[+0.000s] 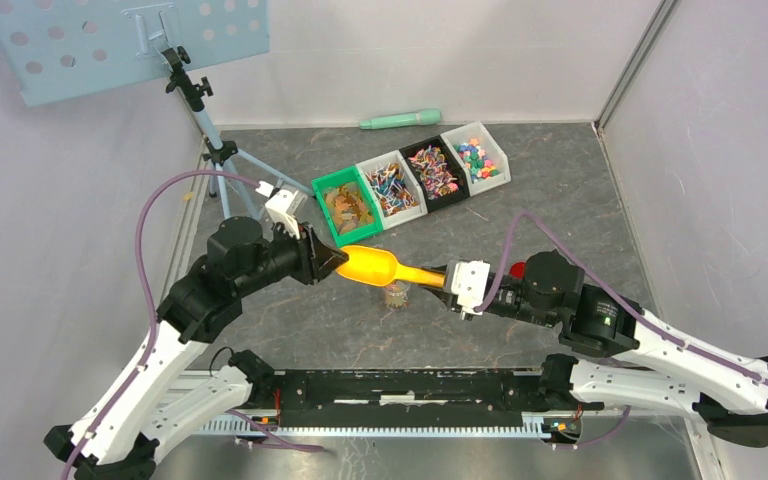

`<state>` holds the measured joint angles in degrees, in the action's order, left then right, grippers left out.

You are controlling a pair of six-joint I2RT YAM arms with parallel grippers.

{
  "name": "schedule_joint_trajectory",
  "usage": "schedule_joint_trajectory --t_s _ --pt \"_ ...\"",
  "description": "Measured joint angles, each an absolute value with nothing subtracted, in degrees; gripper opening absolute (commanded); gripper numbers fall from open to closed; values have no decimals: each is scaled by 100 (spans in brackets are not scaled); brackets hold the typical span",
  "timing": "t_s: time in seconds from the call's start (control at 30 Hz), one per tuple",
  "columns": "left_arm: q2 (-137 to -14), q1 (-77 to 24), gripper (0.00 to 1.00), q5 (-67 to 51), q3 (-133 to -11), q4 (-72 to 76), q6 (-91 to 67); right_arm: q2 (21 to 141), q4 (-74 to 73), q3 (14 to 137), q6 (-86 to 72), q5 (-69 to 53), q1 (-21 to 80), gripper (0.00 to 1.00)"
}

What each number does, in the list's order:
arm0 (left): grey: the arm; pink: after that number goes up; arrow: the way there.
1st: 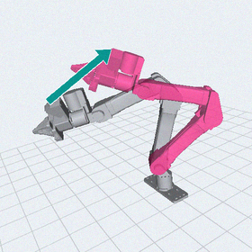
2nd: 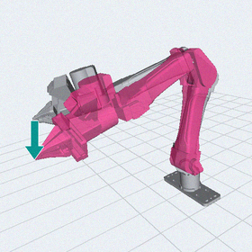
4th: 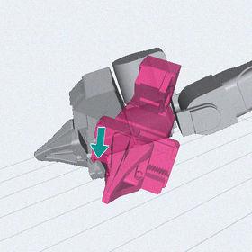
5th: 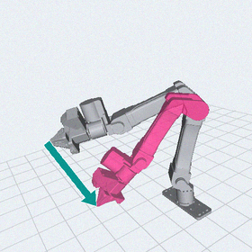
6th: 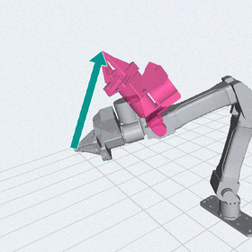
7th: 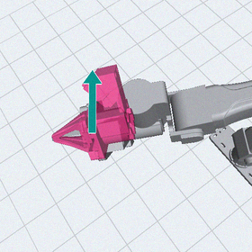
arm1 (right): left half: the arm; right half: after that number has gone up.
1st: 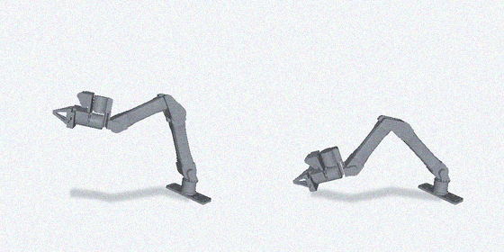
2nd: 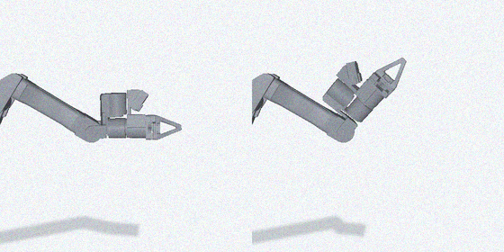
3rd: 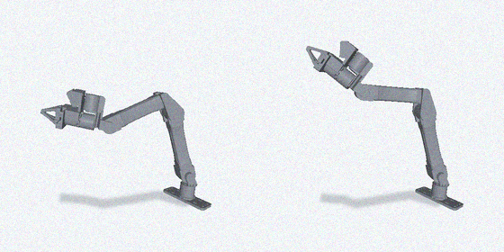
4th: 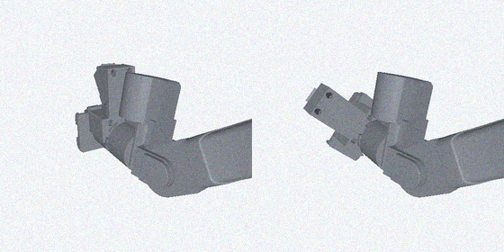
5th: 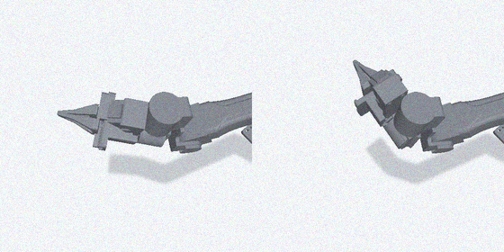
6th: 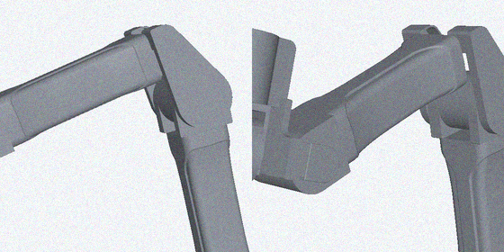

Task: Pack the candies
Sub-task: Adjust the spatula.

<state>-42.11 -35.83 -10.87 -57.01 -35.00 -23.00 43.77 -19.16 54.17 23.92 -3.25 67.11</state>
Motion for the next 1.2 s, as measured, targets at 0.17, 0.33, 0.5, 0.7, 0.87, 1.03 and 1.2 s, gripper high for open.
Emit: schedule_joint_trajectory --t_s 0.17,0.33,0.5,0.7,0.87,1.03,1.2 --pt "-4241 -3395 29 -1428 -5402 -3282 -2303 4394 -1629 5415 2117 -480 6711 0" --pt "-4309 -3323 75 -1564 -5295 -3177 -2222 4473 -1404 5415 1852 -456 6711 0" --pt "-4010 -3317 77 -1240 -5284 -3192 -1828 4781 -1520 5441 1695 -64 6705 0" --pt "-3148 -3306 67 -1728 -5284 -2891 -613 4982 -1811 5492 1374 263 6615 0" --pt "-3358 -3308 57 -3304 -5284 -2781 602 5273 -1942 5990 1002 130 6582 0" --pt "-3771 -3308 59 -4436 -5234 -2871 1492 5321 -1929 6167 779 -215 6582 0" --pt "-4025 -3308 51 -4960 -5210 -2880 2016 5400 -1933 6167 727 -541 6582 0"
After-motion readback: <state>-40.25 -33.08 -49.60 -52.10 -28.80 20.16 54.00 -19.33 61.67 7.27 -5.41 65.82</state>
